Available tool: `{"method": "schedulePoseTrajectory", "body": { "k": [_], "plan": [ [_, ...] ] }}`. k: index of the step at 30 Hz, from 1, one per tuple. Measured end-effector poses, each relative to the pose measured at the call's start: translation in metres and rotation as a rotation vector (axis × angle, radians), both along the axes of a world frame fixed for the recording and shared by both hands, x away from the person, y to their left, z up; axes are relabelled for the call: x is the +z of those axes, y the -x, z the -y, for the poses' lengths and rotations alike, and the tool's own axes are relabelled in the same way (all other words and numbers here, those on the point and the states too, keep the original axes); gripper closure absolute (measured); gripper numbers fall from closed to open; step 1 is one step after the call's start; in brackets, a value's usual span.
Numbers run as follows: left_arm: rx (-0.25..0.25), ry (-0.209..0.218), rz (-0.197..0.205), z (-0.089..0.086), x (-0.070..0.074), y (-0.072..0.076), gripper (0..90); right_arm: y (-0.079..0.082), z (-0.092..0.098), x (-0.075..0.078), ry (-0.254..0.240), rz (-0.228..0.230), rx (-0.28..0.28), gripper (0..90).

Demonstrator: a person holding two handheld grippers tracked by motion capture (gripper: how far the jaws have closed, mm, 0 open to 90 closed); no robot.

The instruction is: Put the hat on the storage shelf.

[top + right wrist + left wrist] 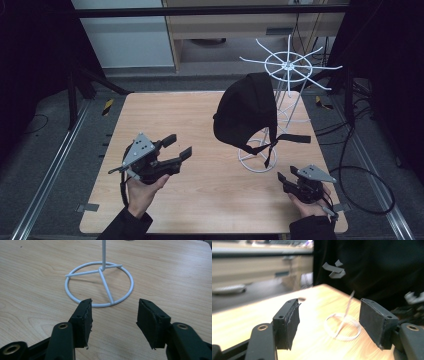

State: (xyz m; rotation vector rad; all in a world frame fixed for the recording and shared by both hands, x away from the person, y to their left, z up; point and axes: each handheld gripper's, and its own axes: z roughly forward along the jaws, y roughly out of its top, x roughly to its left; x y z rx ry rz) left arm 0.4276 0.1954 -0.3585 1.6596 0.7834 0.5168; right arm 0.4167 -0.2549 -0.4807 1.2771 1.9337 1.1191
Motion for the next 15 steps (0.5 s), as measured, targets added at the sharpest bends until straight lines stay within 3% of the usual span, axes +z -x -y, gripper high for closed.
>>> {"method": "schedulePoseTrajectory", "body": {
  "k": [6,8,10,15],
  "plan": [
    [0.106,-0.046,-0.091,-0.037,-0.037,-0.006,31.0,0.000,0.000,-0.001,-0.012,-0.004,-0.010,40.3],
    [0.150,-0.080,-0.127,-0.051,-0.053,-0.008,30.4,-0.001,0.000,-0.002,-0.012,-0.004,-0.014,38.3],
    [0.192,-0.078,-0.161,-0.064,-0.068,-0.010,30.1,-0.001,0.001,-0.003,-0.010,0.001,-0.019,35.7],
    [0.260,-0.116,-0.230,-0.087,-0.090,-0.017,28.9,-0.002,0.001,-0.004,-0.011,-0.004,-0.026,32.8]
  ]
}}
